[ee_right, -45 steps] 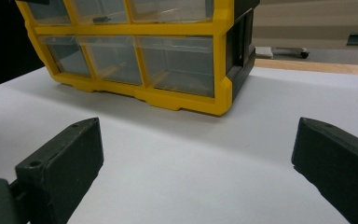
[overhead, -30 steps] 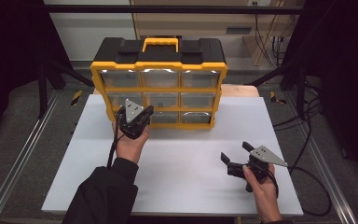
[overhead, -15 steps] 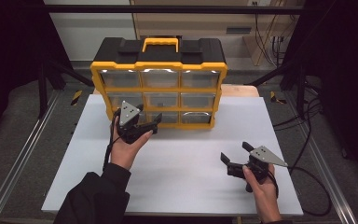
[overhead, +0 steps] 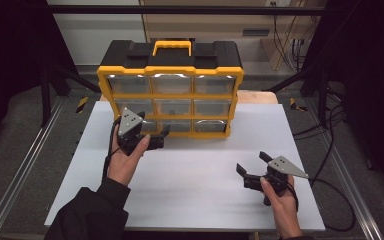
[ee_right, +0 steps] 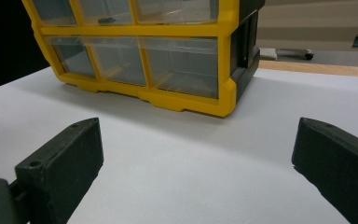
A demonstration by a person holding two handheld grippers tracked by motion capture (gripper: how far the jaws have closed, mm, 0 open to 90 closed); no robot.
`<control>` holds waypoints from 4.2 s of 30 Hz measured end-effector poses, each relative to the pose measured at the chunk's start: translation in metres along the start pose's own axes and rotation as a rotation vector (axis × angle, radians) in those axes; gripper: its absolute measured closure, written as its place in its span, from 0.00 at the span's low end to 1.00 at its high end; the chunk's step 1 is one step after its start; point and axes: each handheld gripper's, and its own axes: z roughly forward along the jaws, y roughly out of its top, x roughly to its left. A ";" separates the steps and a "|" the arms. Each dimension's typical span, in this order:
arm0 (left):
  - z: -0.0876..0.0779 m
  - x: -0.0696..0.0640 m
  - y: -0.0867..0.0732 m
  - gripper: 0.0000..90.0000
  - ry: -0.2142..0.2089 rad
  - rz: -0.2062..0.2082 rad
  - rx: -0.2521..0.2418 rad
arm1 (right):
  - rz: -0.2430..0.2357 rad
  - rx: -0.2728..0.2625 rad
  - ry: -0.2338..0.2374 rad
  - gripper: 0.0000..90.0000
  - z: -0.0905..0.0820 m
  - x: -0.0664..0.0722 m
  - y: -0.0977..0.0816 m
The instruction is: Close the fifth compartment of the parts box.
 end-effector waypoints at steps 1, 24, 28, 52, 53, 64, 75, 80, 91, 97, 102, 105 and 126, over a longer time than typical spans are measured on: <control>-0.003 0.002 0.001 0.06 0.002 -0.002 -0.003 | -0.007 -0.001 0.001 0.03 0.000 0.000 0.000; -0.037 0.050 0.004 0.06 0.067 -0.038 -0.068 | -0.017 0.005 0.002 0.03 0.000 0.001 0.000; -0.042 0.056 0.006 0.04 0.081 -0.031 -0.075 | -0.016 0.008 0.001 0.03 0.000 0.002 0.000; -0.076 0.091 0.019 0.03 0.092 -0.081 -0.127 | -0.021 0.007 -0.002 0.03 -0.002 0.001 0.000; -0.078 0.092 0.019 0.02 0.095 -0.078 -0.128 | -0.025 0.006 -0.002 0.03 -0.002 0.001 0.000; -0.087 0.101 0.015 0.02 0.088 -0.087 -0.140 | -0.014 0.004 0.010 0.03 -0.002 0.002 0.000; -0.095 0.105 0.010 0.01 0.092 -0.067 -0.161 | -0.020 0.008 0.012 0.03 -0.001 0.002 0.000; -0.096 0.107 0.005 0.01 0.089 -0.064 -0.166 | -0.017 0.008 0.013 0.03 -0.002 0.002 0.000; -0.104 0.116 -0.002 0.01 0.075 -0.089 -0.190 | -0.017 0.007 0.010 0.03 -0.002 0.002 0.000; -0.108 0.118 -0.006 0.01 0.060 -0.057 -0.166 | -0.015 0.008 0.009 0.03 -0.002 0.002 0.000; -0.111 0.117 -0.015 0.01 0.051 -0.059 -0.155 | -0.017 0.009 0.013 0.03 -0.002 0.002 0.000; -0.113 0.117 -0.021 0.01 0.053 -0.075 -0.165 | -0.020 0.011 0.013 0.03 -0.001 0.002 -0.001; -0.114 0.112 -0.066 0.02 0.046 -0.115 -0.134 | -0.023 0.015 0.014 0.03 -0.001 0.002 -0.001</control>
